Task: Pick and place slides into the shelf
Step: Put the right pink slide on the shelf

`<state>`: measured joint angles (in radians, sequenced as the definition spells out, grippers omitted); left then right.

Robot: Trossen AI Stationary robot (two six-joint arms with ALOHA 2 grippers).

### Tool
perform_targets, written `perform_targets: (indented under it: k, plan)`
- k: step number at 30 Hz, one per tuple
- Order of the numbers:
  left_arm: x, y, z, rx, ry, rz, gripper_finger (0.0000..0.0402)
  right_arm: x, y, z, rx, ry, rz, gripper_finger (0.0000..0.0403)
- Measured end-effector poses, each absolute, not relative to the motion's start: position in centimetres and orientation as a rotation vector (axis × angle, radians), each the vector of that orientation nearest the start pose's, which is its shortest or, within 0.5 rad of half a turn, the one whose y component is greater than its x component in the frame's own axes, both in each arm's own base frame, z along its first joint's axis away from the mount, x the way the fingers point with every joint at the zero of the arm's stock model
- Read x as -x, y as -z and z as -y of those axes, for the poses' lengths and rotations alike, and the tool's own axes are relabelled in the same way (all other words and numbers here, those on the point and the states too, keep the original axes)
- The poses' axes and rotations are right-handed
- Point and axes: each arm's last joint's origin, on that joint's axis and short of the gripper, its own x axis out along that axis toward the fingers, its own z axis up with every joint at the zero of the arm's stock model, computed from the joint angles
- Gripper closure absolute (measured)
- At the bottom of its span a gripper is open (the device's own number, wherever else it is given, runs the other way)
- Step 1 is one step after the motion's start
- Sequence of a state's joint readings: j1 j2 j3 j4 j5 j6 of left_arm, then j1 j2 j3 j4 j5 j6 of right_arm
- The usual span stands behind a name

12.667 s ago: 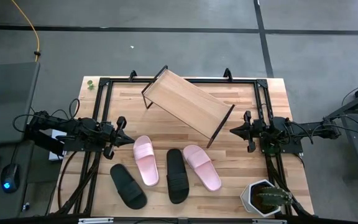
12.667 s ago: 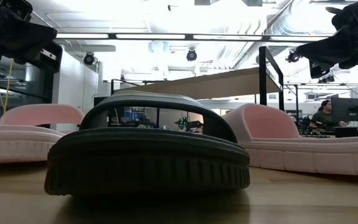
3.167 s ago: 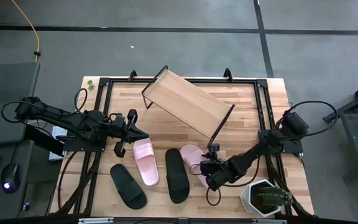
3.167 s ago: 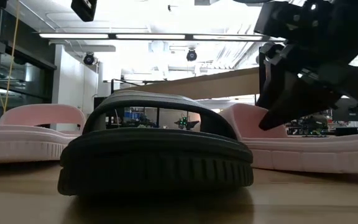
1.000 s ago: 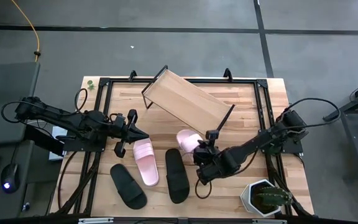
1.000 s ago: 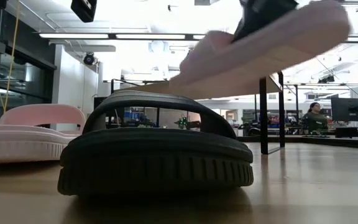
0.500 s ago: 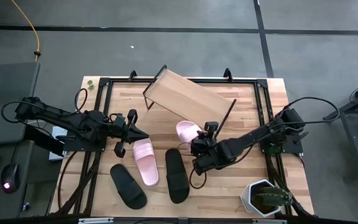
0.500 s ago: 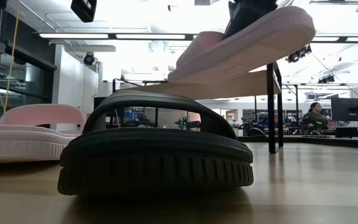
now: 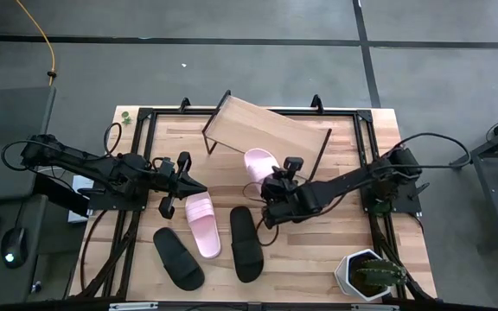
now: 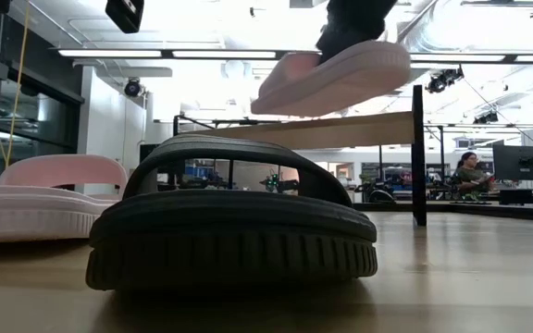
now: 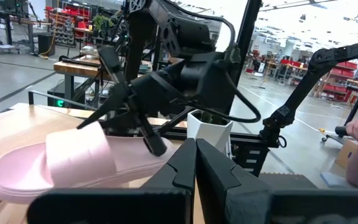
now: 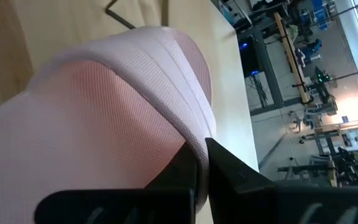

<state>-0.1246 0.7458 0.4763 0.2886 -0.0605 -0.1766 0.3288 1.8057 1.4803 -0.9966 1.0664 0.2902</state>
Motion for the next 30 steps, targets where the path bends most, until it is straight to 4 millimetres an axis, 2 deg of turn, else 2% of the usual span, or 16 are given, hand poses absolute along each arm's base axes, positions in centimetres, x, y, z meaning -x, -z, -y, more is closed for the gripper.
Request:
perform_targets:
  k: [8,17,22,30]
  plan:
    - [-17.4,-27.7,2.0,0.179,0.062,0.014,0.0401,-35.5,-26.5,-7.6,0.611,0.788,-0.868,0.0403]
    - [-17.4,-27.7,2.0,0.178,0.062,0.014,0.0401,-37.1,-30.5,-4.5,0.524,0.890,-0.794,0.0403]
    - [-17.4,-27.7,2.0,0.178,0.062,0.014,0.0401,-37.5,-32.1,-2.4,0.503,0.937,-0.787,0.0403]
    - [-17.4,-27.7,2.0,0.178,0.062,0.014,0.0401,-37.6,-32.2,1.4,0.479,1.039,-0.817,0.0403]
